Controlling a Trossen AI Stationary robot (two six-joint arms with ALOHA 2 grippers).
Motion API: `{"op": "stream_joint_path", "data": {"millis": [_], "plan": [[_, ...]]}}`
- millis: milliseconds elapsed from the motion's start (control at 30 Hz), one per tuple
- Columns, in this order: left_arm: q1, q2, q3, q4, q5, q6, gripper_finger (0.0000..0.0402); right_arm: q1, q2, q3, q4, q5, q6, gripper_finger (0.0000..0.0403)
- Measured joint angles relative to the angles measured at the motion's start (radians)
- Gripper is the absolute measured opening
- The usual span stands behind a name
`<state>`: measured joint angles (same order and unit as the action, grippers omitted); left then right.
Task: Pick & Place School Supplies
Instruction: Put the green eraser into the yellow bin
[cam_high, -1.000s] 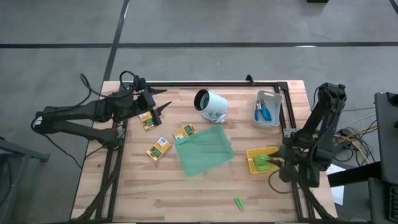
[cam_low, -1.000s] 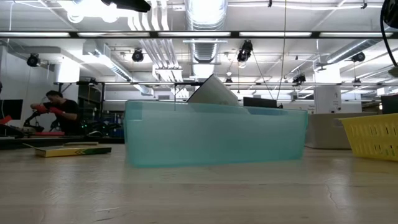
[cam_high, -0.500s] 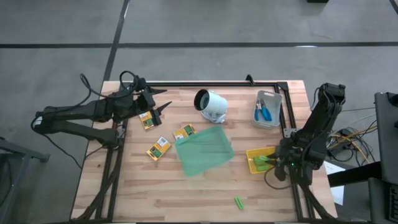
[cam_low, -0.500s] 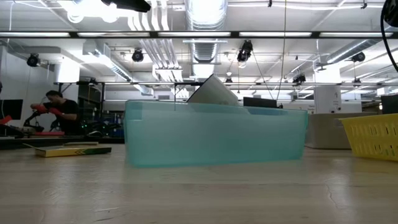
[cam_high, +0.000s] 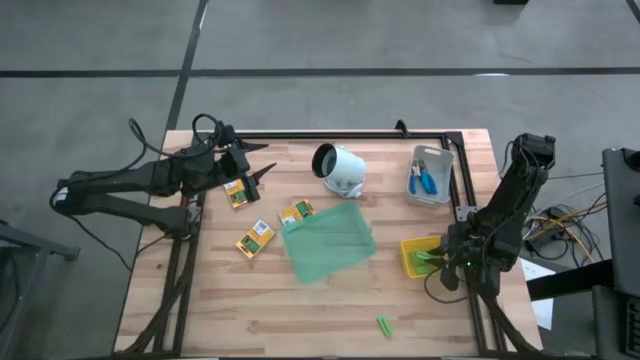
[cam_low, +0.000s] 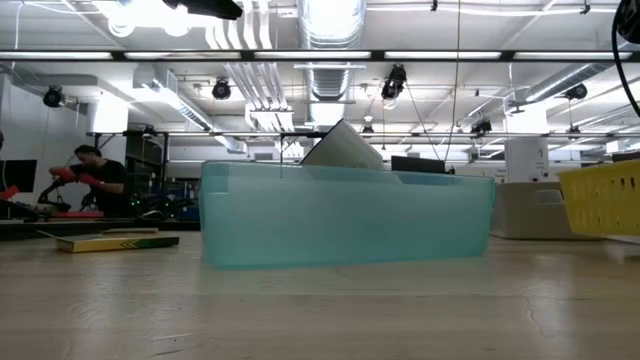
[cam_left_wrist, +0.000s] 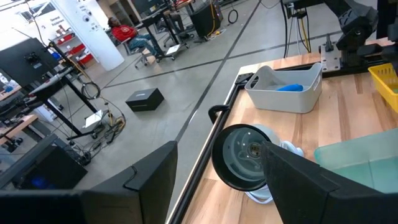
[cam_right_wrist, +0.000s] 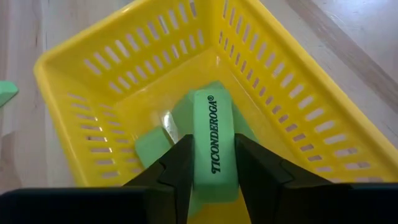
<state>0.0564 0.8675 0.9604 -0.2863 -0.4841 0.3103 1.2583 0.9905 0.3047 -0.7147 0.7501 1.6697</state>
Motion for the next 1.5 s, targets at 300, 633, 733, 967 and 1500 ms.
{"op": "stream_joint_path", "data": {"millis": [300, 633, 733, 967, 1500], "plan": [[0.000, 0.000, 0.000, 0.000, 0.000, 0.000, 0.0236, 0.000, 0.000, 0.001, 0.000, 0.000, -0.006, 0.0124], [0.000, 0.000, 0.000, 0.000, 0.000, 0.000, 0.0236, 0.000, 0.000, 0.046, -0.008, 0.078, -0.046, 0.0125], [0.000, 0.000, 0.000, 0.000, 0.000, 0.000, 0.0236, 0.000, 0.000, 0.065, -0.012, 0.090, -0.066, 0.0125], [0.000, 0.000, 0.000, 0.000, 0.000, 0.000, 0.0236, 0.000, 0.000, 0.123, -0.016, 0.113, -0.194, 0.0125], [0.000, 0.000, 0.000, 0.000, 0.000, 0.000, 0.0236, 0.000, 0.000, 0.340, -0.004, 0.198, -0.804, 0.0124]]}}
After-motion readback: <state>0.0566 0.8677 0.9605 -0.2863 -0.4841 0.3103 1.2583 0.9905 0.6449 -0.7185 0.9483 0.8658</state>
